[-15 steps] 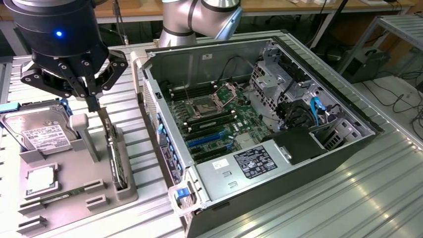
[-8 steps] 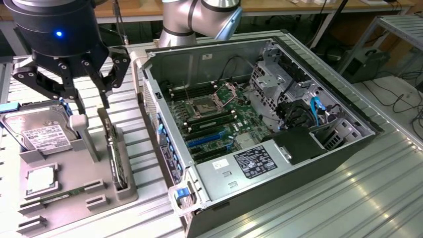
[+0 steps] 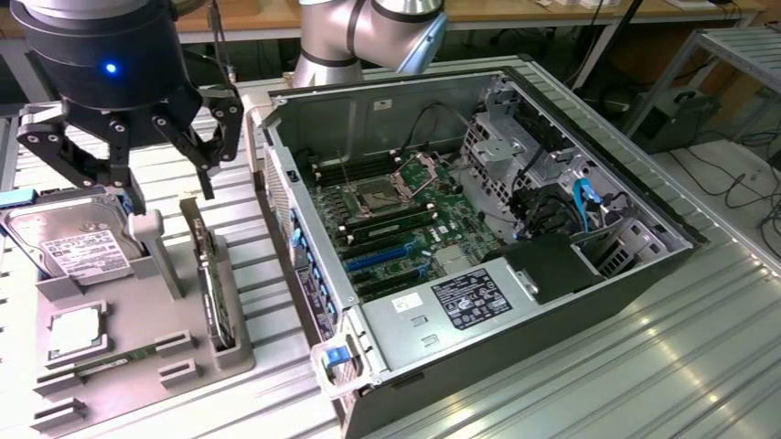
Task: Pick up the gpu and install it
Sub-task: 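Pick up the gpu and move the gpu toward the slot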
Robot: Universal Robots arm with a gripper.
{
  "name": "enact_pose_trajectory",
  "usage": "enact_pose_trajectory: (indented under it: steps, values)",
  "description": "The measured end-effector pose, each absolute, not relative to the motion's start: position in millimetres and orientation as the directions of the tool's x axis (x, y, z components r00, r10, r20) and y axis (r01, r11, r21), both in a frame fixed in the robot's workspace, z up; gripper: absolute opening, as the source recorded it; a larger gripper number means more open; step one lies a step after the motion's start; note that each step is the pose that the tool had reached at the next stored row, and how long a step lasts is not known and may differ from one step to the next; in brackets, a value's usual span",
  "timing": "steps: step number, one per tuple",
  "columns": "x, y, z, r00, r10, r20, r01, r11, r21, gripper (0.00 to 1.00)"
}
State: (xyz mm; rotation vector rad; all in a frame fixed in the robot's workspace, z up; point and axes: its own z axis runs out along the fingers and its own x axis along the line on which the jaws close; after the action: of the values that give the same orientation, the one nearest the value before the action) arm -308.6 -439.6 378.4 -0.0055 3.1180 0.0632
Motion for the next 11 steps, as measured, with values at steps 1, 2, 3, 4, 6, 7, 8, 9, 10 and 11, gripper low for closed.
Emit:
enact_pose_trajectory:
  steps: [1,2,3,4,6,7,8,9,10,11]
  values:
    - [-308.6,-439.6,376.0,-1.0,-0.002,-0.023,-0.003,0.999,0.04,0.6]
    - [-308.5,-439.6,375.7,-1.0,-0.002,-0.023,-0.003,0.999,0.04,0.6]
    - [-308.6,-439.6,375.3,-1.0,-0.001,-0.023,-0.002,0.999,0.04,0.6]
    - [-308.6,-439.6,374.5,-1.0,-0.002,-0.023,-0.002,0.999,0.04,0.6]
    - [-308.6,-439.6,373.2,-1.0,-0.002,-0.023,-0.002,0.999,0.04,0.6]
    - [-308.6,-439.6,372.3,-1.0,-0.002,-0.023,-0.002,0.999,0.04,0.6]
    - [-308.6,-439.6,371.4,-1.0,-0.002,-0.023,-0.002,0.999,0.04,0.6]
    - [-308.6,-439.6,370.4,-1.0,-0.002,-0.023,-0.002,0.999,0.04,0.6]
    - [-308.6,-439.6,369.4,-1.0,-0.002,-0.023,-0.002,0.999,0.04,0.6]
    - [-308.6,-439.7,368.5,-1.0,-0.001,-0.023,-0.002,0.999,0.04,0.6]
